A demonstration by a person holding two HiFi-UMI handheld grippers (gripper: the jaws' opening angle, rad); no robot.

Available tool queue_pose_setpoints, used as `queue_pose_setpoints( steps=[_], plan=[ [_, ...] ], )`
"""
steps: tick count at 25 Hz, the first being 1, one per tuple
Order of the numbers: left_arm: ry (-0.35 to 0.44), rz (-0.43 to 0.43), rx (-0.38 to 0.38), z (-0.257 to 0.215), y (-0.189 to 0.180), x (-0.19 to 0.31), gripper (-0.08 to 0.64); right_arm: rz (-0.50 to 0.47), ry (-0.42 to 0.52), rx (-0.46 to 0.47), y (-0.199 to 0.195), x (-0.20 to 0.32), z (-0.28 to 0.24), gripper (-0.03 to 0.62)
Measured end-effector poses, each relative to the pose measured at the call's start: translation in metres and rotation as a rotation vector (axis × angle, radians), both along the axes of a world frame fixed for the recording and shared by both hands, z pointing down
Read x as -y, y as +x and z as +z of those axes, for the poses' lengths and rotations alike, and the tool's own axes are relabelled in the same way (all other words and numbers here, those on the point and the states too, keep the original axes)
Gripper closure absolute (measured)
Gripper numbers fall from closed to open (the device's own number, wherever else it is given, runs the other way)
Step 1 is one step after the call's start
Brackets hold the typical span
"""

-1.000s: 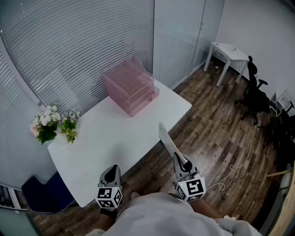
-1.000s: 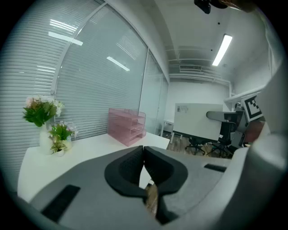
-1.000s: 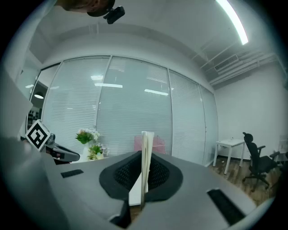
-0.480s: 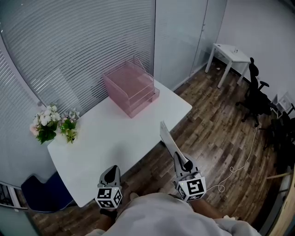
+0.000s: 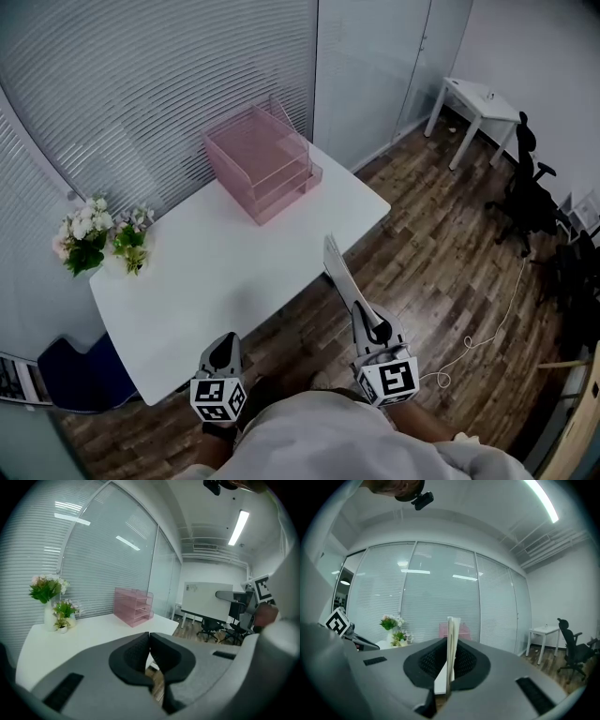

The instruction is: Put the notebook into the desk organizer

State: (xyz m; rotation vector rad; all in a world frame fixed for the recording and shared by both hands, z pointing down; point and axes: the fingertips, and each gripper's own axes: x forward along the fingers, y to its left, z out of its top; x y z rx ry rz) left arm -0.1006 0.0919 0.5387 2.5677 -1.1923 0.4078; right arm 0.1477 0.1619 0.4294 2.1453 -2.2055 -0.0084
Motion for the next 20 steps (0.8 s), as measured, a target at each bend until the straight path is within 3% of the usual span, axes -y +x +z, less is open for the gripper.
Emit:
queue_pose_setpoints(
  steps=[7, 14, 20],
  plan=[
    [-0.072, -0.007, 0.027, 0.025, 0.014, -0.018, 0.551, -0.031, -0.016, -0.012, 0.019, 0.019, 0.008, 0.572],
    [-0.089, 0.000, 0.007, 0.034, 0.024, 0.035, 0.551, -0.021, -0.026, -0.036, 0.030, 0.084, 0.008, 0.572],
    [-0.100, 0.045, -0.032, 0.036, 0.036, 0.096, 0.551, -0.010, -0.027, -0.126, 0.040, 0.158, -0.009, 0.571]
  ],
)
